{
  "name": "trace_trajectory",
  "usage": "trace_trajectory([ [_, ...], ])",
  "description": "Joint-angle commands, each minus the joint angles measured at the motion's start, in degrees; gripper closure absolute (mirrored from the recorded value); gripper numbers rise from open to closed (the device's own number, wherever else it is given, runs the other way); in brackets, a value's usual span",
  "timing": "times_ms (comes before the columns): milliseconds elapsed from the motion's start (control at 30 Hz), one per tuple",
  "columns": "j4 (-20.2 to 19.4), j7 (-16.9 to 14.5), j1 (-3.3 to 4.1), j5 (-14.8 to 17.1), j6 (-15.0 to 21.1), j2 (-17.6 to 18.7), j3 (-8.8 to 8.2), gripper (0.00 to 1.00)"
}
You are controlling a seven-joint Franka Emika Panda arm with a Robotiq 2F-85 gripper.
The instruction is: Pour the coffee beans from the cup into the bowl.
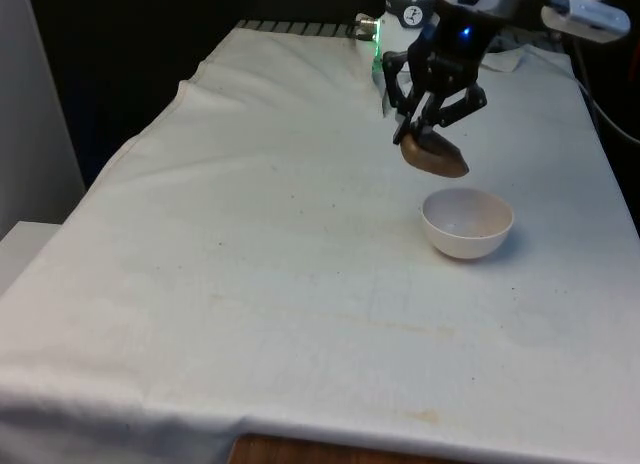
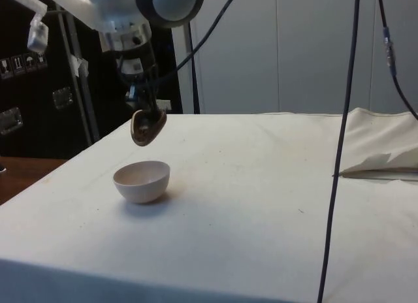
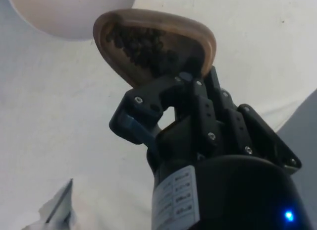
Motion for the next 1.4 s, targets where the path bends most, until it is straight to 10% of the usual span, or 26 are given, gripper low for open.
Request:
trace_trajectory([
  [0, 0.4, 0.74, 0.46, -0.92, -0.74, 0.29, -0.11, 1.0],
  [1367, 6.7, 13.12, 0.4, -17.42, -15.58, 4.24, 8.71, 1.0],
])
